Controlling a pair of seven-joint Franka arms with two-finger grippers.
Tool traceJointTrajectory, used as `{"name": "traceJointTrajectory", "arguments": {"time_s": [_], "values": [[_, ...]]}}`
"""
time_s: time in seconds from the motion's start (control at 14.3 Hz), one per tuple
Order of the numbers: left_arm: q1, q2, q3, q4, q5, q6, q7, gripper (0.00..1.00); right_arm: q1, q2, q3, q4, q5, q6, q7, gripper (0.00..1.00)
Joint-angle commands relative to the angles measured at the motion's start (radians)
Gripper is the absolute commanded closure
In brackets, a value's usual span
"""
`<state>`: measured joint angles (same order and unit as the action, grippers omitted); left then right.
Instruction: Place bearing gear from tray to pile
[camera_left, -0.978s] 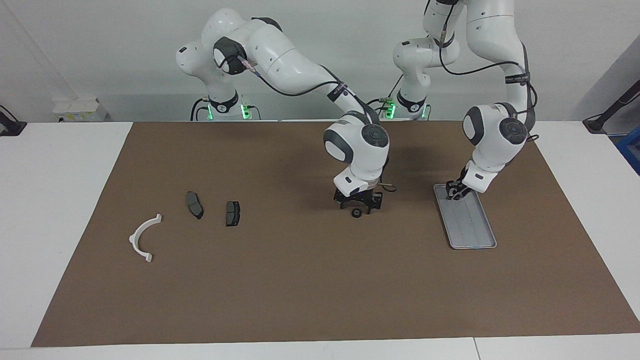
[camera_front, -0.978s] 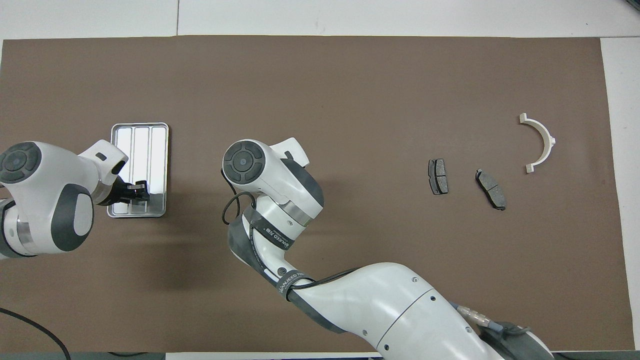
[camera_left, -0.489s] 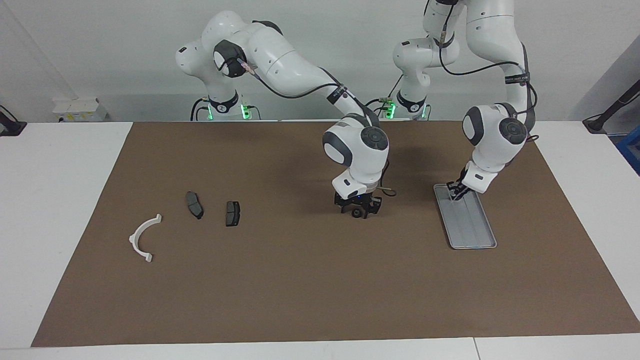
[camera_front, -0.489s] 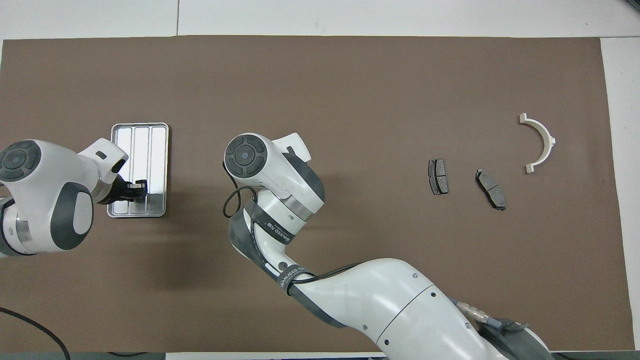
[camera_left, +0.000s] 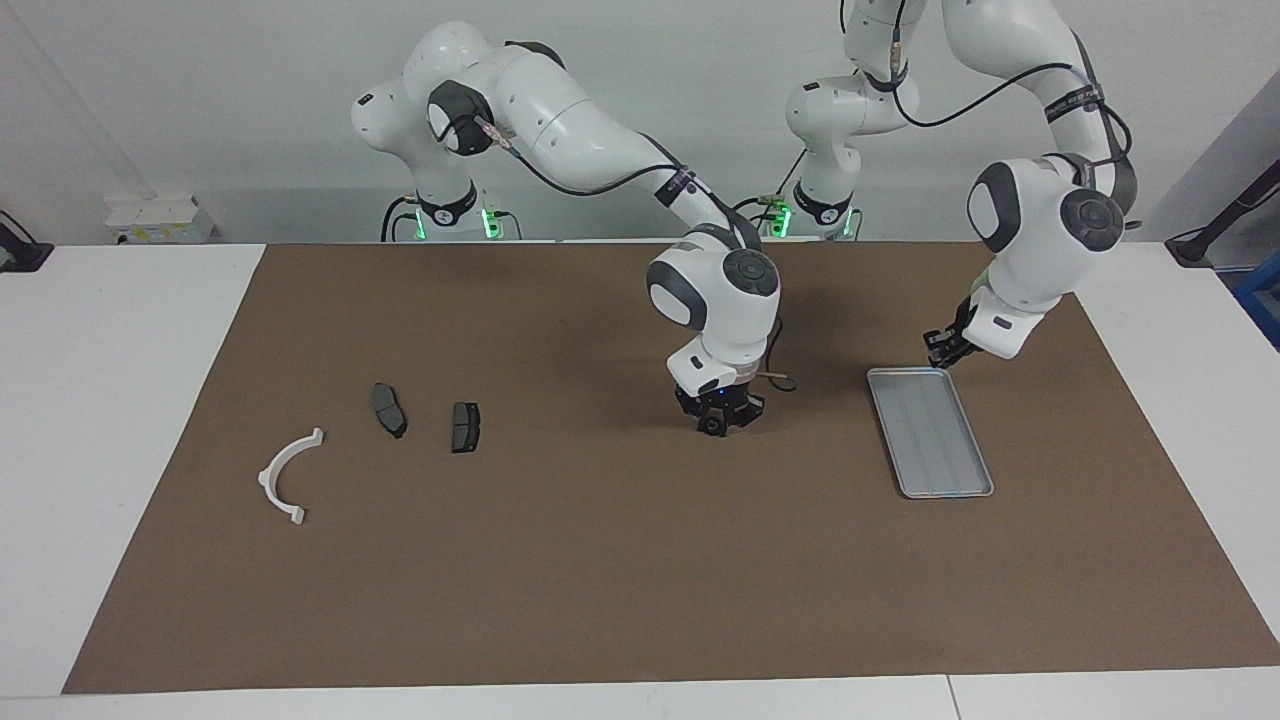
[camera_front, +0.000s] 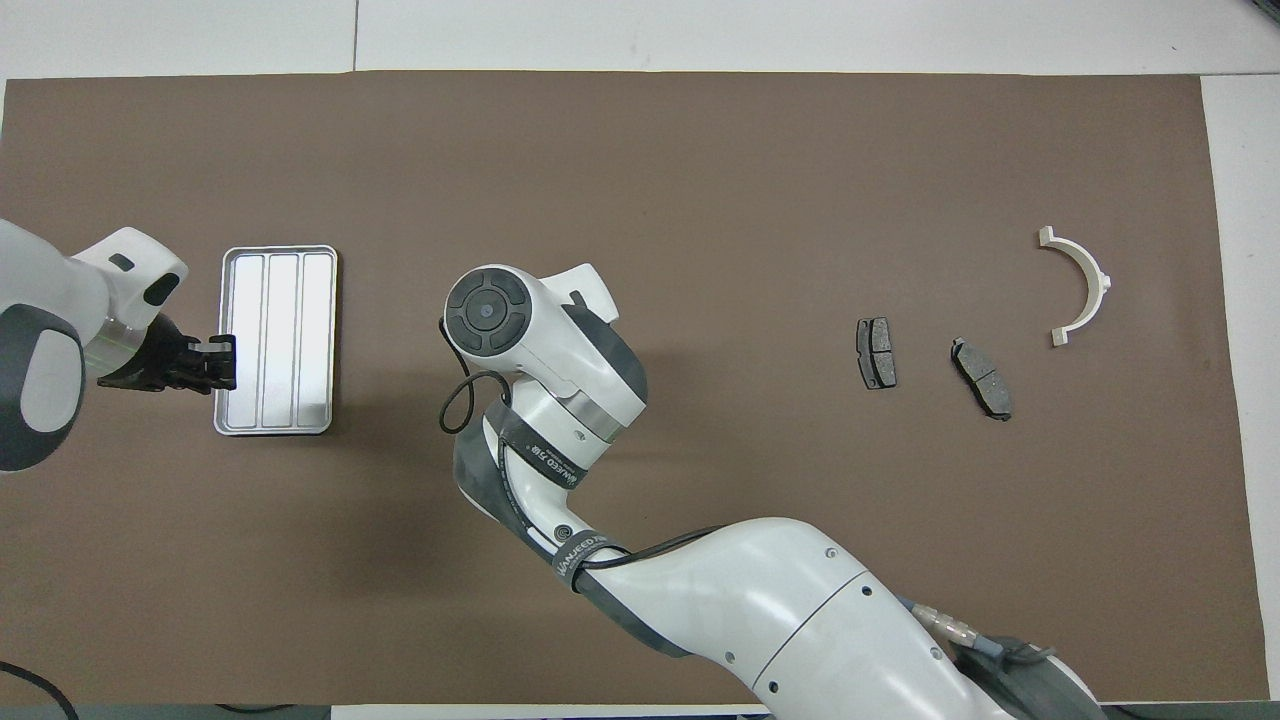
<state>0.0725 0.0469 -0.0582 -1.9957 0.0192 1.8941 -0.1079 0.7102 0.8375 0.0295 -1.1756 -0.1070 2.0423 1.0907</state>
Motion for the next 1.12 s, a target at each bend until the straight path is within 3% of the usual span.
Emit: {"name": "traceJointTrajectory", "arguments": {"time_s": [0.0,0.28,0.56,0.84,0.98,1.05], "values": [[0.01,0.001,-0.005,0.049,0.004,-0.069,-0.013,0.93,-0.009,0.025,0.007,0.02,-0.01,-0.004,0.02,1.0],[0.001,0.001,-0.005,0.051,0.001,-0.066,-0.036,0.93,-0.026,0.014,0.007,0.025,-0.014,-0.039,0.006,1.0],[-0.031,0.005,-0.015,0.054,-0.01,-0.044,-0.113,0.93,-0.171,-0.075,0.021,0.117,-0.008,-0.333,-0.255,1.0],[-0.242,0.019,-0.017,0.06,-0.037,0.058,-0.43,0.93,-0.389,-0.228,0.038,0.117,0.052,-0.496,-0.665,1.0],[-0.334,0.048,-0.015,0.073,-0.053,0.117,-0.577,0.93,-0.483,-0.236,0.036,0.111,0.052,-0.484,-0.841,1.0],[-0.385,0.1,-0.015,0.112,-0.054,0.14,-0.657,0.93,-0.53,-0.235,0.038,0.091,0.055,-0.435,-0.923,1.0]]}}
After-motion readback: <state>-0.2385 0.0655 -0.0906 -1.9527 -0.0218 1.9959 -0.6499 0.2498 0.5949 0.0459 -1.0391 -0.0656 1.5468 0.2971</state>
